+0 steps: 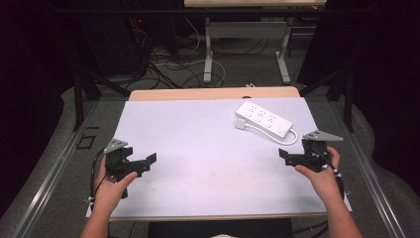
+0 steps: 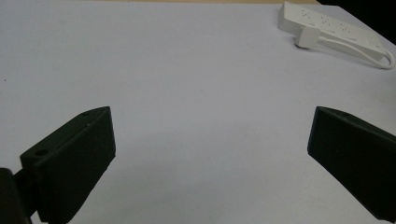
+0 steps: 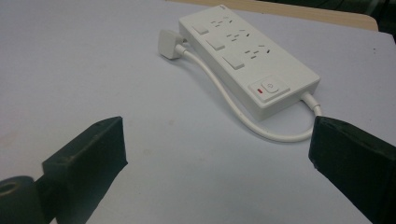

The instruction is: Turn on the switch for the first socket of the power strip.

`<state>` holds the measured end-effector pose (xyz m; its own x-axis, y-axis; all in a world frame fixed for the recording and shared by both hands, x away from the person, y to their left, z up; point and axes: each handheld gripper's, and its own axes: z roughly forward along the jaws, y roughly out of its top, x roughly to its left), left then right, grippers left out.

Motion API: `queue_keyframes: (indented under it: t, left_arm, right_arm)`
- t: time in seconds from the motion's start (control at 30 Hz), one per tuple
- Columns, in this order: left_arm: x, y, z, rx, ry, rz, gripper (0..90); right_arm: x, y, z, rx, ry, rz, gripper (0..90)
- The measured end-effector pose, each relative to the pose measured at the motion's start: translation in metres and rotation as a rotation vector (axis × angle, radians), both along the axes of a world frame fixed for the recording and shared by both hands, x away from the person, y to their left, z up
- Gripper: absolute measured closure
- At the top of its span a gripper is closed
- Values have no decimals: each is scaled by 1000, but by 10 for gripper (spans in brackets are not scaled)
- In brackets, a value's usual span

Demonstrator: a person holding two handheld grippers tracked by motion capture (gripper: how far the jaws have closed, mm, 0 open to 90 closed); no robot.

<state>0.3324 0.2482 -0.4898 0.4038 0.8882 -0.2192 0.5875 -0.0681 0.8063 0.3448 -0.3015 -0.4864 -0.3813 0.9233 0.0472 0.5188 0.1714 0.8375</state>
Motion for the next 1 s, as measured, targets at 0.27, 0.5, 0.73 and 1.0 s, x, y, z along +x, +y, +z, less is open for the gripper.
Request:
queue_keyframes:
  t: [0.27,0.5,0.73,1.0]
  left_arm:
    - [-1,-2,2,-6,-4,-8,13]
    - [-2,-4,2,0,-3,-11,14]
    - [-3,-4,3,2,-6,-4,14]
    - [-4,-3,3,18,-14,24,14]
  right_arm:
    - [3,8,5,-15,25,24,46]
    - [7,17,11,-44,24,49,46]
    - [12,20,19,-61,23,63,45]
    - [18,17,27,-65,32,65,46]
